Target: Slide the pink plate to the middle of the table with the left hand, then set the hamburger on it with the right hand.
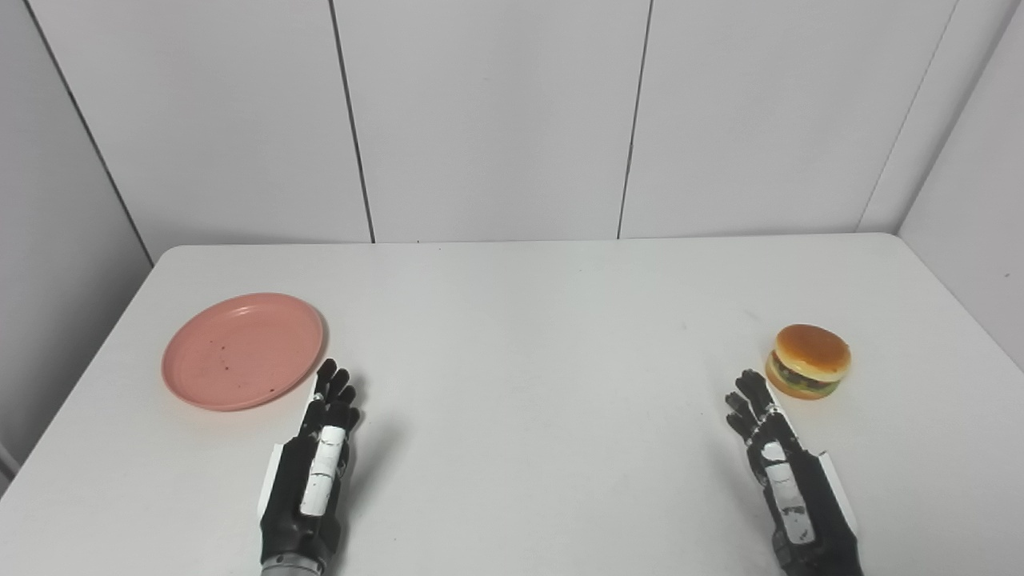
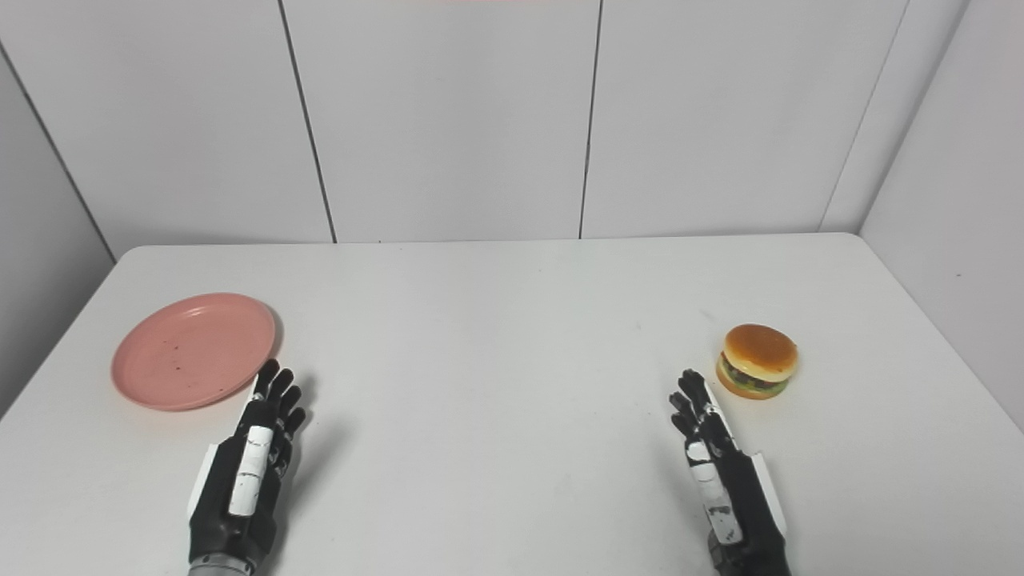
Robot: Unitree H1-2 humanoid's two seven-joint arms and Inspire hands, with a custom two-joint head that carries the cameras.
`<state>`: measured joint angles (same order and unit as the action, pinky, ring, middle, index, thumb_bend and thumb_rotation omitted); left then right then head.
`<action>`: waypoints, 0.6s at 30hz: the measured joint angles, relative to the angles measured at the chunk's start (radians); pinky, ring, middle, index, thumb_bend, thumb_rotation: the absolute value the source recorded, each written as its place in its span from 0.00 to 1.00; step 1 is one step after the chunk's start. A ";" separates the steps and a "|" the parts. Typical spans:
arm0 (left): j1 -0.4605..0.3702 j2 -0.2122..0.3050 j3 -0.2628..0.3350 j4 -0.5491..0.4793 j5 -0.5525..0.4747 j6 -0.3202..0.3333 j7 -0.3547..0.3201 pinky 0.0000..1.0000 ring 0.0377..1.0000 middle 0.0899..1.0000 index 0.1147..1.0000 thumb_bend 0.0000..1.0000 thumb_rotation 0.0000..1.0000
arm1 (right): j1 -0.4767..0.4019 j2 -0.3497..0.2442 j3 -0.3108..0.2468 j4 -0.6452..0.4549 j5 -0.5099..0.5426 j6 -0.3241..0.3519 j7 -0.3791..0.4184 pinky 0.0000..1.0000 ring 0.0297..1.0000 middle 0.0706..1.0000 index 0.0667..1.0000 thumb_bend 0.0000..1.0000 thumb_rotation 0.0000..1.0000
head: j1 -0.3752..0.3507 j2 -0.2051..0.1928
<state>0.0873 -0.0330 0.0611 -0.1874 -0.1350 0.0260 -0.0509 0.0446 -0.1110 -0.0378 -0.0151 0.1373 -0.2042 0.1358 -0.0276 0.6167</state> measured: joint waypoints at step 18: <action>0.000 0.001 0.004 0.000 -0.002 0.000 -0.006 1.00 1.00 1.00 1.00 0.86 0.79 | -0.001 0.000 0.000 0.000 -0.017 0.002 -0.001 0.95 0.94 0.96 0.94 0.93 0.93 | -0.003 0.002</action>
<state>0.0869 -0.0324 0.0652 -0.1875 -0.1373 0.0262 -0.0567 0.0439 -0.1108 -0.0377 -0.0148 0.1208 -0.2020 0.1351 -0.0307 0.6182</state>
